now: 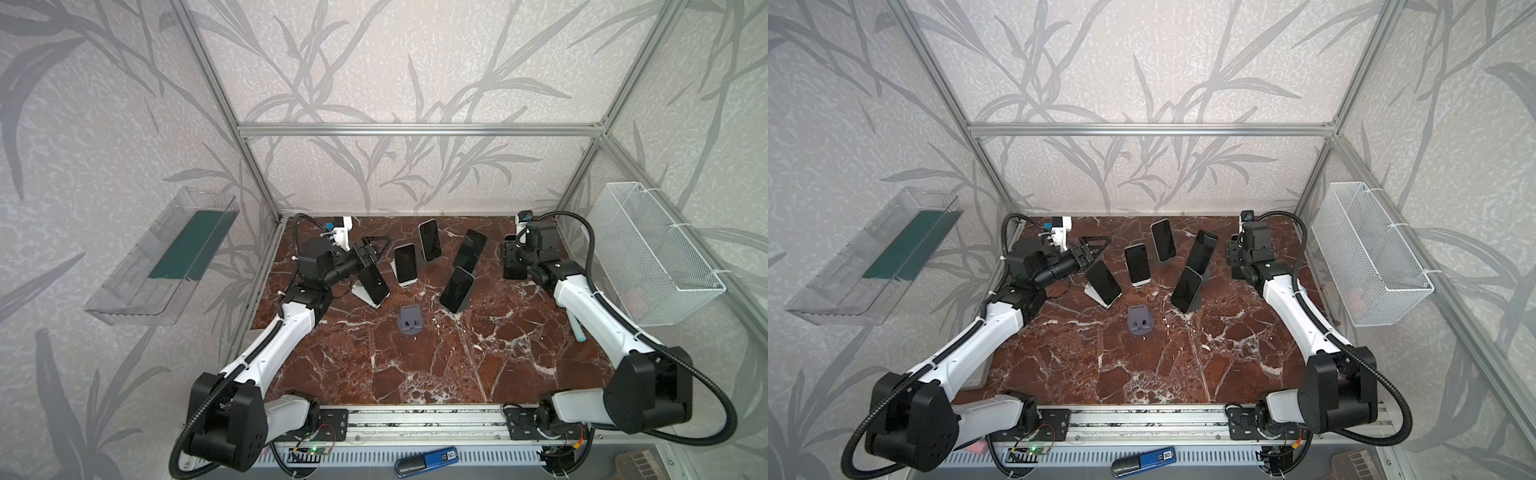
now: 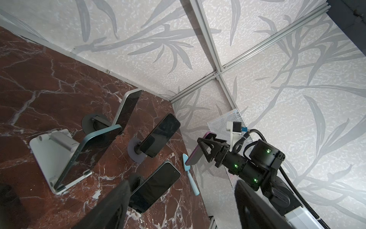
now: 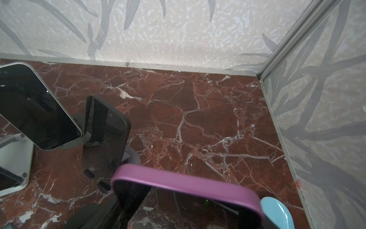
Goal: Remove the phone from the phone stand
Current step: Place the phone to the middle-right of the table.
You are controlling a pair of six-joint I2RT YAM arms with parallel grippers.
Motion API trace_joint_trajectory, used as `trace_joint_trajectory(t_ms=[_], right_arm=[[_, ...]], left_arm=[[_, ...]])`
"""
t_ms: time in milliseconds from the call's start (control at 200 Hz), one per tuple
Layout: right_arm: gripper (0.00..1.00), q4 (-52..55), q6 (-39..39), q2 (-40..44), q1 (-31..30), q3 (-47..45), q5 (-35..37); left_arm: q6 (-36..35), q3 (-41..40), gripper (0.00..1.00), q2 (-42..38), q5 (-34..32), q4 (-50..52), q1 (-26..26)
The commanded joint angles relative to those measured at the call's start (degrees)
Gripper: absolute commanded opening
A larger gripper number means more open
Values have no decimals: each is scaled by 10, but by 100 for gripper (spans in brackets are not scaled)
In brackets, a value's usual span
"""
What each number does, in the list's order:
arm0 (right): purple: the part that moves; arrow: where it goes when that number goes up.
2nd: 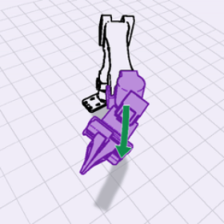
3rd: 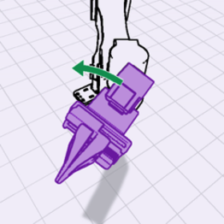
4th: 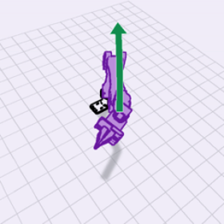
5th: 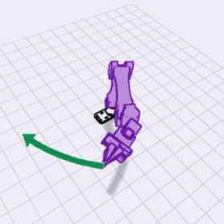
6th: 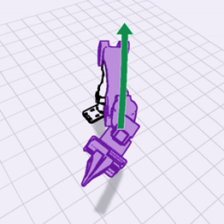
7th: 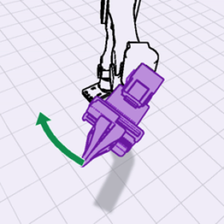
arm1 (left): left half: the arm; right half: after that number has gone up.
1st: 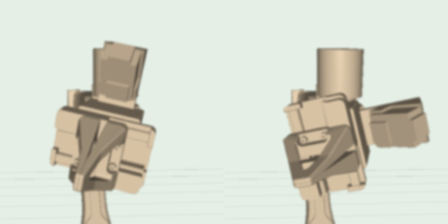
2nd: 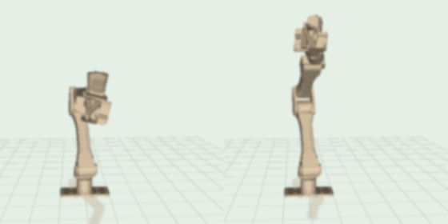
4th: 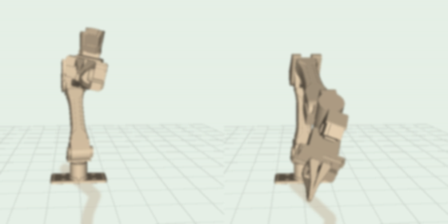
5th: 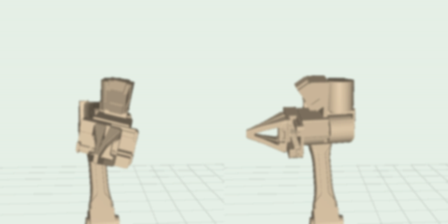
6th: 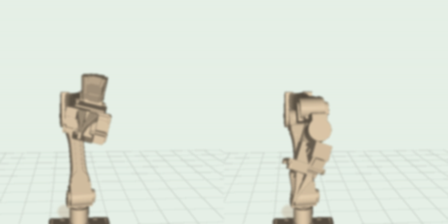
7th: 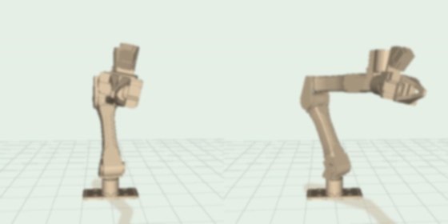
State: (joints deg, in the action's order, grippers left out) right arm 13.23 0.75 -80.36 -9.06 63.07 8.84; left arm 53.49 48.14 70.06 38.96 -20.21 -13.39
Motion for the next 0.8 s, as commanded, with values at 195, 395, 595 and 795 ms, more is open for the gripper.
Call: trace_joint_trajectory(t_ms=[195,395,595,795], right_arm=[[65,37,-62,-101,38,77,-78],[65,57,-74,-167,45,115,-77],[65,81,-77,-216,58,136,-100],[65,129,-88,-266,67,172,-105]], left_arm=[[-23,9,83,-15,15,-8,-23],[-28,11,83,-13,20,-4,-34],[-15,15,83,15,35,-15,-34],[-16,22,83,32,45,-9,-32]])
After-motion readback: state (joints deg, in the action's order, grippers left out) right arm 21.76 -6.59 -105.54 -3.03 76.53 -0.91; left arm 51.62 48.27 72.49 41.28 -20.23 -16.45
